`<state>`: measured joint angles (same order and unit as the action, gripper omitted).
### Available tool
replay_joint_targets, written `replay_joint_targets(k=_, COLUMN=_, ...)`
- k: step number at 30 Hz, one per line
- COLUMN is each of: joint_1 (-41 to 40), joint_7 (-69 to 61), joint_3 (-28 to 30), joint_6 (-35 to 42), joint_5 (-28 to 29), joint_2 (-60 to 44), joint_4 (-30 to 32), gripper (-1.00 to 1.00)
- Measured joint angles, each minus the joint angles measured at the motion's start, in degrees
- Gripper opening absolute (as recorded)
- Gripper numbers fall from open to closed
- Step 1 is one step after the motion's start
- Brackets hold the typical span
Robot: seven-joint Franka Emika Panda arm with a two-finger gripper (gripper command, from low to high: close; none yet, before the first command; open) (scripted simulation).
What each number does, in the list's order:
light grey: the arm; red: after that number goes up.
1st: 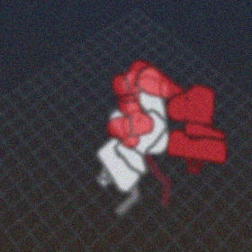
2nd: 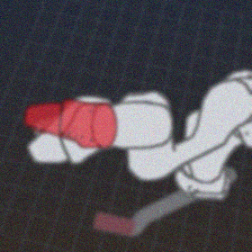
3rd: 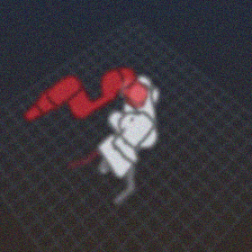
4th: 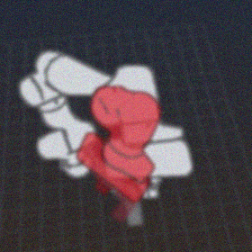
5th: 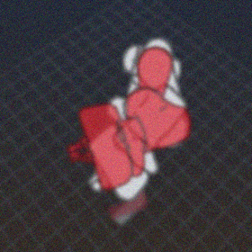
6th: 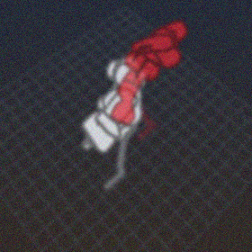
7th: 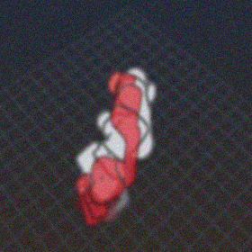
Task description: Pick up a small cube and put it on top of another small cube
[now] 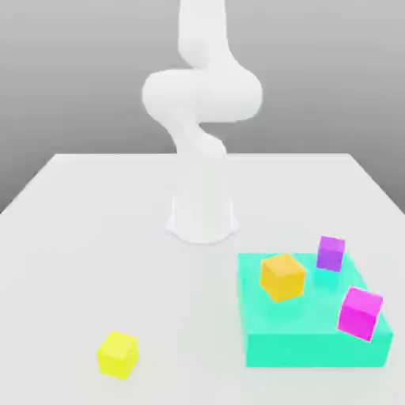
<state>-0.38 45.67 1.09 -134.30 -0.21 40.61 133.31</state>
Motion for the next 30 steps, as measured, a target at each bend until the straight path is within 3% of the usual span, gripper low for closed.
replay_joint_targets(k=19, joint_1=-4.57, joint_7=-2.86, joint_3=7.67, joint_6=-19.19, joint_5=-3.76, joint_2=-39.83, joint_4=11.66, gripper=0.0)
replay_joint_targets(k=24, joint_1=-6.45, joint_7=-3.75, joint_3=8.28, joint_6=-24.3, joint_5=-4.93, joint_2=-50.22, joint_4=14.52, gripper=0.0)
replay_joint_targets(k=29, joint_1=-9.34, joint_7=-6.4, joint_3=5.07, joint_6=-31.98, joint_5=-8.38, joint_2=-60.61, joint_4=13.16, gripper=0.0)
replay_joint_targets(k=30, joint_1=-10.03, joint_7=-6.8, joint_3=4.27, joint_6=-33.38, joint_5=-8.91, joint_2=-62.37, joint_4=12.81, gripper=-1.0)
